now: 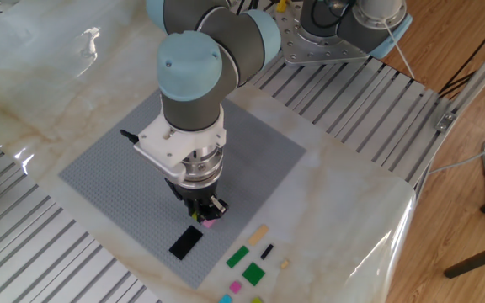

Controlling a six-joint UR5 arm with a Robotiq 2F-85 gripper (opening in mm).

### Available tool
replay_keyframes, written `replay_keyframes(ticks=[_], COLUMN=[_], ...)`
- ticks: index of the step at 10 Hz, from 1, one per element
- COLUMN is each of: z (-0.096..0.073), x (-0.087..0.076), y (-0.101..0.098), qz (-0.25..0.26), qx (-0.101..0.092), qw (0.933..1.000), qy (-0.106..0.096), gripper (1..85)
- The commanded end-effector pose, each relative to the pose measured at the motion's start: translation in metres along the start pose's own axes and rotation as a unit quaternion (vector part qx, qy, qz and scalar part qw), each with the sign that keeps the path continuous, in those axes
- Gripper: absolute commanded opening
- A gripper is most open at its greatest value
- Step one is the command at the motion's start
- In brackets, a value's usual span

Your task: Stack small Lego blocks randomly, one at a time

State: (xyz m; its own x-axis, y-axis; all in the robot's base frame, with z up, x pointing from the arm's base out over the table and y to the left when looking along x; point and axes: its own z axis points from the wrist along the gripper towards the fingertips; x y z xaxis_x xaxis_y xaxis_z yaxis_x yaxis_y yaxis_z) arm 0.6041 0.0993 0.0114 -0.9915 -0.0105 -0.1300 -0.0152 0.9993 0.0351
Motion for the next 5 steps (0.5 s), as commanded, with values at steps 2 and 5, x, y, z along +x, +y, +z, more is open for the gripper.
replay_keyframes(ticks=[2, 5], z=[0.0029, 0.0019], x=[0.0014, 0.0027], y=[0.0004, 0.0005], qz=[0.001, 0.005], qx=[-0.007, -0.009], qw=[0.9999, 0.9999], qy=[-0.007, -0.006], gripper=[1.3, 1.3])
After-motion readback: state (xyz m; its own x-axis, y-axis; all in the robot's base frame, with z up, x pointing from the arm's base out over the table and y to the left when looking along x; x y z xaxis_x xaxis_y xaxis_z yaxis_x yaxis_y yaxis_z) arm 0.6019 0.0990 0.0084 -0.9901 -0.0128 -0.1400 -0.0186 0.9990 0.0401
